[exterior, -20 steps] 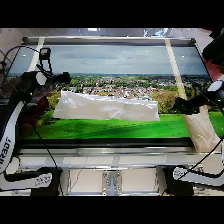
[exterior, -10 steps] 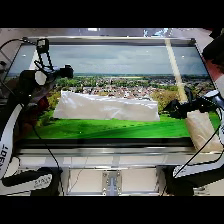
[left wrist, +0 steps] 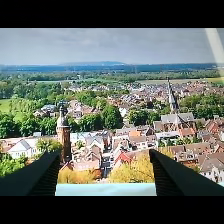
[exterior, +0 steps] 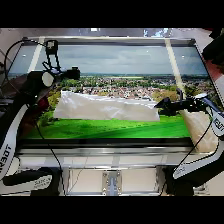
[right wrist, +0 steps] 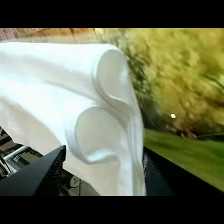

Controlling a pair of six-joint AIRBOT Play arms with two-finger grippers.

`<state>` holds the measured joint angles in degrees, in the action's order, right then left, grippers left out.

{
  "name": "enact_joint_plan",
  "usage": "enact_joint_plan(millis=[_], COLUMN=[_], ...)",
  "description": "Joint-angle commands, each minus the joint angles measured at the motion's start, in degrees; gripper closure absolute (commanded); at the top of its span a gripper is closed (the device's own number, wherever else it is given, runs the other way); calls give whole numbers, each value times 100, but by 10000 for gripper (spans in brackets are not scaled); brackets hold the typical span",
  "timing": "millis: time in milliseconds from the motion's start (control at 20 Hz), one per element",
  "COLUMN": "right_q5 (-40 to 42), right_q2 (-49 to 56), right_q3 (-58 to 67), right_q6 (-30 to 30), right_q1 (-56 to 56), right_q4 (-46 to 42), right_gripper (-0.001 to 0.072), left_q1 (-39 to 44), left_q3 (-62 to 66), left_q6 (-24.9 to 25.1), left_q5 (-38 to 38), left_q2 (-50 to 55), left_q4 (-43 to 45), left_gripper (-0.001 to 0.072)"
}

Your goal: Fold the shirts.

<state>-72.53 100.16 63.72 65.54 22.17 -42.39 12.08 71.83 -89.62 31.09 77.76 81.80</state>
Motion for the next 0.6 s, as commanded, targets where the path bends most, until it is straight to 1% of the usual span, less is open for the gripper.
enact_joint_plan(millis=[0, 50, 150, 200, 250, 300, 350, 400, 450, 550], right_q5=[297, 310, 223, -48, -457, -782, -1073, -1233, -1314, -1388], right_q2=[111, 109, 105, 103, 76, 0, -151, -372, -619, -1204], right_q3=[-9, -7, 22, 92, 208, 313, 420, 535, 634, 859], right_q6=[-46, -59, -181, -372, -535, -562, -557, -481, -334, 4], right_q1=[-538, -682, -859, -909, -938, -938, -935, -935, -935, -935], right_q4=[-63, 24, 476, 782, 1108, 1340, 1523, 1567, 1541, 1451], right_gripper=[174, 238, 674, 691, 692, 692, 692, 692, 692, 692], left_q1=[168, 225, 343, 402, 466, 540, 627, 728, 861, 1185], left_q3=[0, 0, 0, 0, 0, -2, -2, -2, -2, -2], left_q6=[2, 2, 2, 2, 4, 2, 2, 4, 4, 4], left_q5=[2, 2, 2, 4, 13, 24, 50, 114, 232, 616], left_q2=[140, 188, 284, 332, 387, 463, 553, 660, 791, 1102], left_q4=[2, 2, 2, 2, 2, 2, 2, 2, 2, 0], left_gripper=[84, 85, 84, 85, 95, 247, 500, 685, 698, 698])
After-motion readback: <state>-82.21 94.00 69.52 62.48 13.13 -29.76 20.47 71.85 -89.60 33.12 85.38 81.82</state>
